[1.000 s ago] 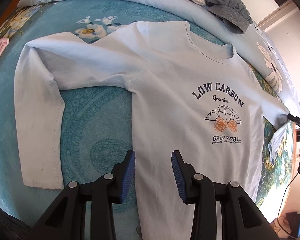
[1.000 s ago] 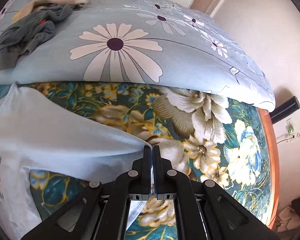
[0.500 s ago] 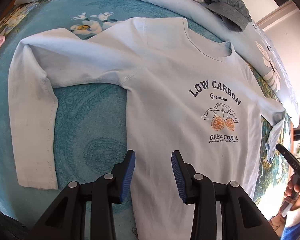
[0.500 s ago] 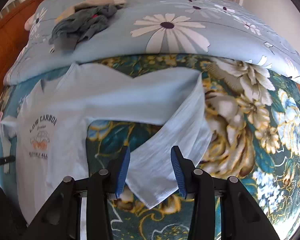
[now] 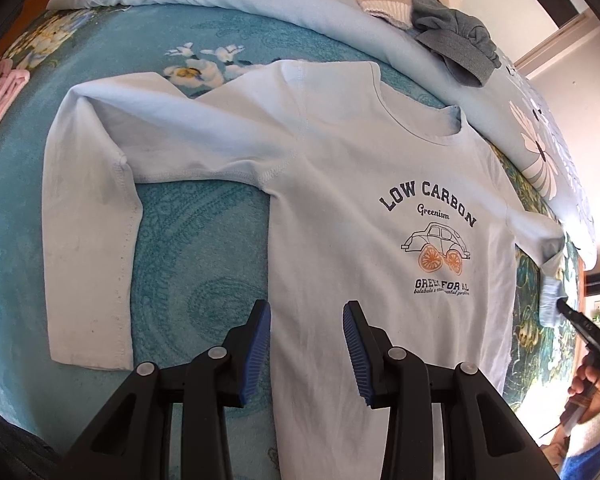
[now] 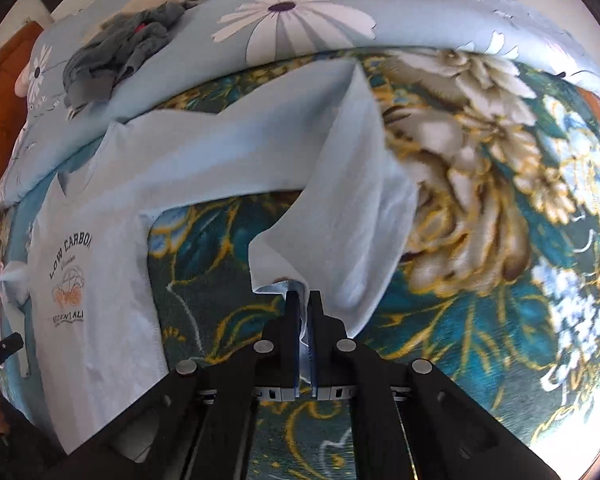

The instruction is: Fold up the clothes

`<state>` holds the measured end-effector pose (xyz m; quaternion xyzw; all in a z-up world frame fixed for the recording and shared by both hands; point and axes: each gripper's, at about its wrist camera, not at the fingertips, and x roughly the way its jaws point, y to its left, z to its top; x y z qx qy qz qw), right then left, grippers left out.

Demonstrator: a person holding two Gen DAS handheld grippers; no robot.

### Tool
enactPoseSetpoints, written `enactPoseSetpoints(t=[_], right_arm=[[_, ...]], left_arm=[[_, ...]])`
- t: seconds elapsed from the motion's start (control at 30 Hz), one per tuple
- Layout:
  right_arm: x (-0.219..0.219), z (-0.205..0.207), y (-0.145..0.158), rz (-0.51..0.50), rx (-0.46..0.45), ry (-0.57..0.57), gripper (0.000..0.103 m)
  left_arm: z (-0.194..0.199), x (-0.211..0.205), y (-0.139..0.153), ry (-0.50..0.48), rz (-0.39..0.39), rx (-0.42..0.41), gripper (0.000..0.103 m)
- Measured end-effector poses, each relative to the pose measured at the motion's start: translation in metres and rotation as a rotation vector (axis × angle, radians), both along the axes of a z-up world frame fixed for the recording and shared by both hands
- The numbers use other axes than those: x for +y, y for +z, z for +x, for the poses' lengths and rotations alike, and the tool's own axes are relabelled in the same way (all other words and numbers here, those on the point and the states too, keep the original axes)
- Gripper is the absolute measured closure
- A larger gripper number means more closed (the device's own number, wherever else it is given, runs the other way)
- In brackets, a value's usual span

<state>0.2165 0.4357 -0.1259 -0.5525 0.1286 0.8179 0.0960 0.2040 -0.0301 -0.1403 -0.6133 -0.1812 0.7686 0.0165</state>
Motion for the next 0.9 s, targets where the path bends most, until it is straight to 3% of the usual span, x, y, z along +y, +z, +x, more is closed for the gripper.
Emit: enactPoseSetpoints(t=[0.2, 0.37, 0.43, 0.53, 0.57, 0.6, 0.63, 0.7, 0.8, 0.9], right_arm=[[0.113, -0.016, 0.052, 0.172, 0.079, -0.209, 0.1], [0.172, -0.03, 0.052, 0.239, 0.075, -0.358, 0.1], [0.188, -0.029, 0.045, 0.212, 0.061, -0.439, 0.1], [0.187, -0.032, 0.035, 0.162, 0.053, -0.458, 0.098], [0.181, -0.034, 0.037, 0.185, 0.056, -0.453, 0.095], [0.174, -0.036, 0.041, 0.228, 0.061, -0.446, 0.083], [0.166, -0.038, 0.044, 0.271, 0.065, -0.438, 0.059], [0.15, -0.042, 0.052, 0.357, 0.075, -0.421, 0.045], [0.121, -0.032, 0.073, 0.443, 0.152, -0.472, 0.044], [0.086, -0.026, 0.073, 0.333, 0.192, -0.43, 0.043]], left_arm=[[-0.003, -0.002, 0.002, 0.028, 0.026, 0.015, 0.062], [-0.007, -0.023, 0.009, 0.106, 0.062, 0.039, 0.062], [-0.008, -0.037, 0.014, 0.146, 0.075, 0.056, 0.062], [-0.007, -0.069, 0.024, 0.223, 0.072, 0.078, 0.062], [-0.007, -0.082, 0.027, 0.251, 0.058, 0.077, 0.062], [-0.007, -0.096, 0.03, 0.281, 0.042, 0.073, 0.062], [-0.007, -0.112, 0.032, 0.317, 0.021, 0.064, 0.062], [-0.006, -0.145, 0.03, 0.397, -0.008, 0.029, 0.062], [-0.005, -0.18, 0.007, 0.48, -0.008, -0.075, 0.062], [-0.006, -0.194, -0.018, 0.502, 0.005, -0.134, 0.062]])
